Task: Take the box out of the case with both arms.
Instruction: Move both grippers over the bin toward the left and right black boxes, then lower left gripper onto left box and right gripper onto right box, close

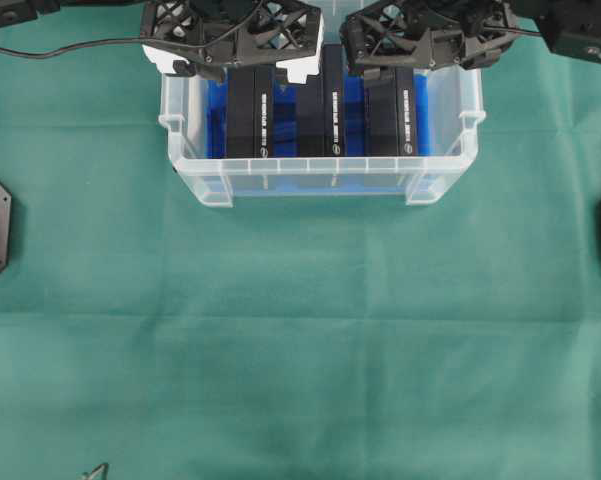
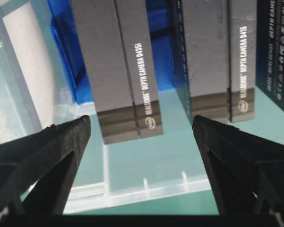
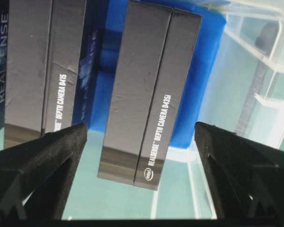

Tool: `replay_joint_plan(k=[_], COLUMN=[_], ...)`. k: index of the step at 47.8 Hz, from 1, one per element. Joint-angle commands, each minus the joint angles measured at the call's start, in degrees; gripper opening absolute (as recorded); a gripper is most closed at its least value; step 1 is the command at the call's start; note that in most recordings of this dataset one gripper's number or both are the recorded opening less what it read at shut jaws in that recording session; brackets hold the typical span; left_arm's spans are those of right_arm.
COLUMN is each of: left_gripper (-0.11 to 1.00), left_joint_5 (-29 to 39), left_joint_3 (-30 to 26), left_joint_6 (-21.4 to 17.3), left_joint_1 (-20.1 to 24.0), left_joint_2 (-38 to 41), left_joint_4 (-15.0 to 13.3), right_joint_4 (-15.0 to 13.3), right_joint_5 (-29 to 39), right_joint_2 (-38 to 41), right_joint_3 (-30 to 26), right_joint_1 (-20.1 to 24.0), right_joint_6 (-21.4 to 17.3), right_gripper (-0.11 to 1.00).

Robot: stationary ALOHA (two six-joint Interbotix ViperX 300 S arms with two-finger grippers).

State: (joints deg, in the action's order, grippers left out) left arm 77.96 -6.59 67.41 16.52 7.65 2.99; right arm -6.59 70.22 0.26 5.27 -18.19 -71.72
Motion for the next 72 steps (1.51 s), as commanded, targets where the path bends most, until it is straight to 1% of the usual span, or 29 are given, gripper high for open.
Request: replay_joint_plan(k=[1, 55, 64, 72], left_gripper=[0.88, 0.88, 0.88, 0.88], left_joint_5=[-0.3, -0.3, -0.6, -2.8], left_joint_3=[-0.3, 0.2, 1.2, 2.8], left_joint_6=[0.1, 0.2, 0.3, 1.1], left_joint_1=[-0.1, -0.1, -0.1, -0.1], left_joint_2=[-1.1, -1.0, -1.0, -1.0], left_joint_4=[0.2, 0.3, 0.4, 0.4], right_joint_4=[-0.3, -0.4, -0.6, -1.4], right_joint_5=[-0.5, -1.0, -1.0, -1.0], right_joint_2=[-0.9, -0.4, 0.0, 0.3], right_joint_3=[-0.9, -0.8, -0.6, 0.0], right_joint_1=[0.2, 0.8, 0.8, 0.9], right_joint_6=[-0.1, -0.1, -0.1, -0.4], right_gripper=[0.93, 0.93, 0.93, 0.93])
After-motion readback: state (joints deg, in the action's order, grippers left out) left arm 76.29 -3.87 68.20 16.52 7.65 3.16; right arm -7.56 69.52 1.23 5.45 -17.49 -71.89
